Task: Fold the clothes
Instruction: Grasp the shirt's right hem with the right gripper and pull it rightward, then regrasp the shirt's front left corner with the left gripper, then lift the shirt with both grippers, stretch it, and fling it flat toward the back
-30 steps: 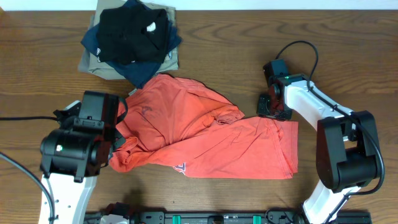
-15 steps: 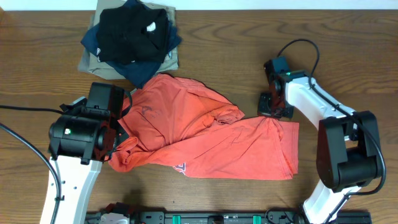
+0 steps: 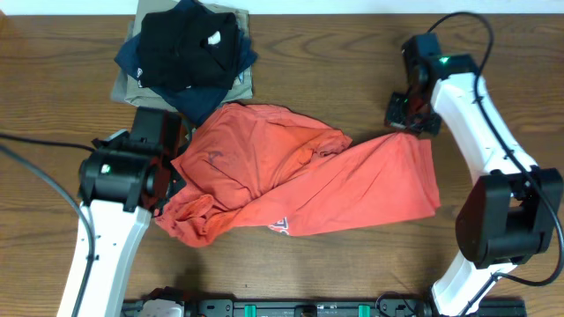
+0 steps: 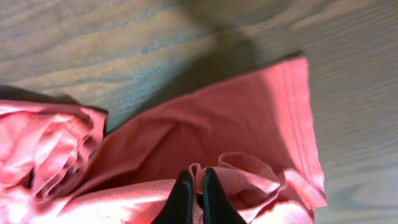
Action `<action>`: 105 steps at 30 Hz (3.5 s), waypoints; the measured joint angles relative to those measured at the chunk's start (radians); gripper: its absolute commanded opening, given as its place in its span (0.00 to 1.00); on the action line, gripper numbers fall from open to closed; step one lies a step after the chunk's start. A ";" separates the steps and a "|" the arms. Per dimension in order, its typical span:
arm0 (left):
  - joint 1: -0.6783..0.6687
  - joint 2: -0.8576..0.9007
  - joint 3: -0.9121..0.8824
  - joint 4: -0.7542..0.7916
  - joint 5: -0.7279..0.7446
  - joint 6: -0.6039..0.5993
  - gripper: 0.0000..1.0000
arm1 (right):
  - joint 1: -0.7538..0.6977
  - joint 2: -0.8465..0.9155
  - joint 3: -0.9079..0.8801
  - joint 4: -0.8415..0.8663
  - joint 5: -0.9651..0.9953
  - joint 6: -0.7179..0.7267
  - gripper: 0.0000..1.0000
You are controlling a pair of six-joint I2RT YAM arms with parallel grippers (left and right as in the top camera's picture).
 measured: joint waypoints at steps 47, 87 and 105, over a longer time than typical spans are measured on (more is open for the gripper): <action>-0.134 0.449 -0.302 0.346 0.573 0.475 0.62 | -0.144 0.001 0.200 -0.188 0.018 0.019 0.01; -0.134 -0.183 -0.147 0.165 0.286 0.350 0.06 | -0.145 -0.074 0.200 -0.259 0.030 0.019 0.01; -0.134 -0.389 0.561 -0.074 0.257 0.340 0.06 | -0.182 -0.587 0.224 -0.288 0.044 -0.026 0.01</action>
